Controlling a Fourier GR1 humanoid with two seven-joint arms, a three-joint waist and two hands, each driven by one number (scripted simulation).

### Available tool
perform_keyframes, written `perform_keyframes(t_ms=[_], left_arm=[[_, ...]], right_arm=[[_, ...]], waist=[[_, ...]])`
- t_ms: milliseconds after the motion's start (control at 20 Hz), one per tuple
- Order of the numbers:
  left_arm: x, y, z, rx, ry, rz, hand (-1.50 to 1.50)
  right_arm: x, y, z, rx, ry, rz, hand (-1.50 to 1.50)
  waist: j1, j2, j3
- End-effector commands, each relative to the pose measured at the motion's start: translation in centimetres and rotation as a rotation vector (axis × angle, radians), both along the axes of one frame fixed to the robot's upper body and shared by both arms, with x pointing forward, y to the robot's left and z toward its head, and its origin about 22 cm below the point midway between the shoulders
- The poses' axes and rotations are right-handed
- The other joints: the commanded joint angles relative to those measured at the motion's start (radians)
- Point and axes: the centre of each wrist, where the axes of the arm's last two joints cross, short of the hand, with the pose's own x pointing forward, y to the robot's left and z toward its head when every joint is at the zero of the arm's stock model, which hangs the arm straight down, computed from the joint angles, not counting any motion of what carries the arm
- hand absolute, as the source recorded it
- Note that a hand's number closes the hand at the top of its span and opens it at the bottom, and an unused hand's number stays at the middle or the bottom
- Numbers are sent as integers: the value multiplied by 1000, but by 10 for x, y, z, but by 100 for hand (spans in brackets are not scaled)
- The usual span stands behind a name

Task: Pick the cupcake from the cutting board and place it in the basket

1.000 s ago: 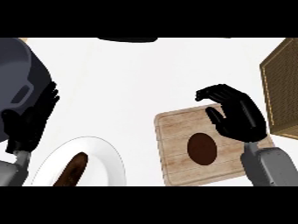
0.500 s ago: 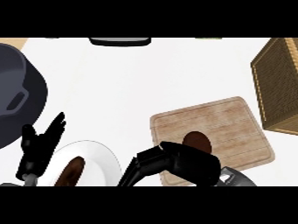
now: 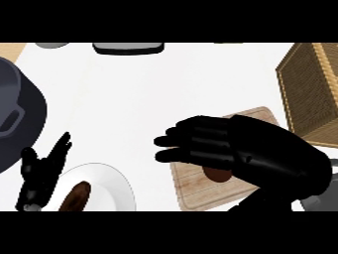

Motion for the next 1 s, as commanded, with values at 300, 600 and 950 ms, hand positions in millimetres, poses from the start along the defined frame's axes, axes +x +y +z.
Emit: perform_keyframes(t_ms=[300,600,950], left_arm=[[-21,-7,-25,-9,110,11,0],[-7,6,-18,-8,102,3,0],[-7,-6,-9,-15,114,-10,0]], right_arm=[[7,-42,111,-424,-149,4,-150],[24,-62,149,-620,-114,11,-150],[31,-57,140,-633,-105,31,-150]], waist=[[5,12,-11],[18,20,-10],[22,18,-9]])
